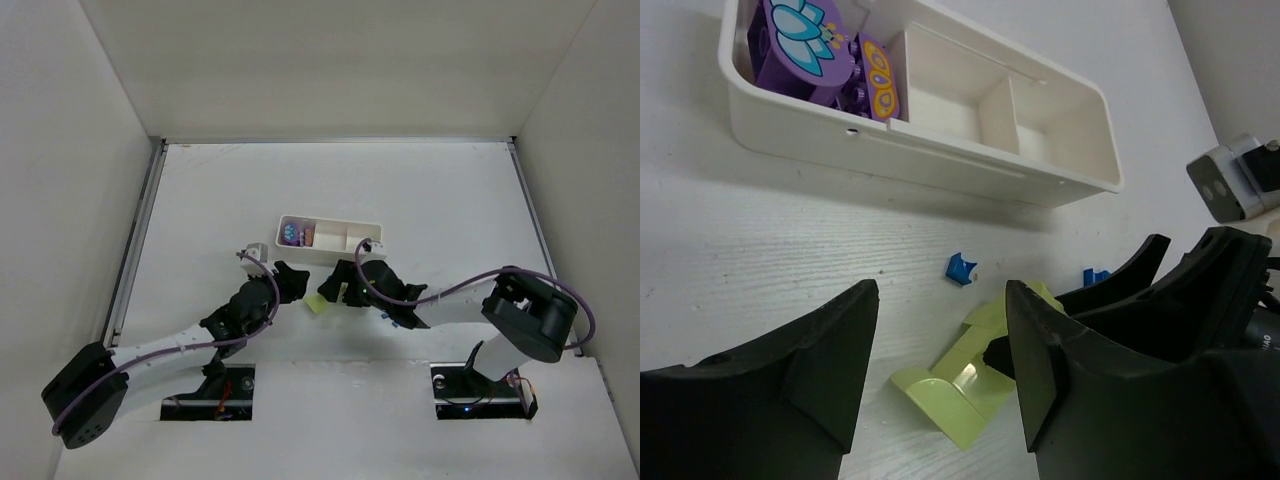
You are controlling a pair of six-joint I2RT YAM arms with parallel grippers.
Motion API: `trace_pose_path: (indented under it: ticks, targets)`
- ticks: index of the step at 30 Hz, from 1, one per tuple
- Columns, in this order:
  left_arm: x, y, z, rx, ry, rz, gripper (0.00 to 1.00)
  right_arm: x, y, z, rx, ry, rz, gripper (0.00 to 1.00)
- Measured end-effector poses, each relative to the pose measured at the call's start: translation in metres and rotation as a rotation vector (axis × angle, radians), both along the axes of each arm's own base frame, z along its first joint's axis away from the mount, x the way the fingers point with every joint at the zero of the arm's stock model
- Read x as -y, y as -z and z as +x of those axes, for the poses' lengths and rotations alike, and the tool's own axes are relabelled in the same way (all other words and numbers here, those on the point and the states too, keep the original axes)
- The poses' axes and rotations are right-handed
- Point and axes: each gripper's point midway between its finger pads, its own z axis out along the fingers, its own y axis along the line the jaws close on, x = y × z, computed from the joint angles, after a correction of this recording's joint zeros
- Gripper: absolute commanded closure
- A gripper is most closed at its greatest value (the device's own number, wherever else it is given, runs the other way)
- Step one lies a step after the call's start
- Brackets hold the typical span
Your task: Sort the legos into containers by color
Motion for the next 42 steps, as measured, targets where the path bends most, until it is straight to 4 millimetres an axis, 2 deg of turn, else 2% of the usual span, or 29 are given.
trace_pose_path:
  ticks: [8,14,19,23,28,31,39,42]
  targets:
    - [-0.008,-0.009,0.001,0.012,-0.028,-0.026,0.48,-0.002,0.004,0.014,-0.020,0.066,0.078,0.33]
    - [-0.015,-0.013,0.000,0.012,-0.044,-0.039,0.45,-0.003,0.004,0.015,-0.022,0.081,0.114,0.45]
    - [-0.019,-0.011,-0.001,0.000,-0.053,-0.034,0.41,0.000,-0.005,0.015,-0.012,0.085,0.139,0.46]
    - [-0.021,-0.011,-0.003,-0.005,-0.053,-0.032,0.33,0.001,-0.029,0.022,0.026,0.091,0.191,0.46]
    - [-0.018,-0.014,-0.005,-0.010,-0.040,-0.054,0.17,0.010,-0.063,0.036,0.078,0.117,0.263,0.46]
    - [-0.014,-0.015,-0.007,-0.019,-0.025,-0.078,0.12,0.014,-0.069,0.041,0.086,0.126,0.278,0.46]
    - [0.001,-0.031,-0.008,-0.018,0.013,-0.198,0.11,0.006,-0.075,0.041,0.079,0.097,0.300,0.46]
    - [0.006,-0.031,-0.008,-0.030,0.019,-0.220,0.15,0.000,-0.082,0.042,0.076,0.084,0.327,0.46]
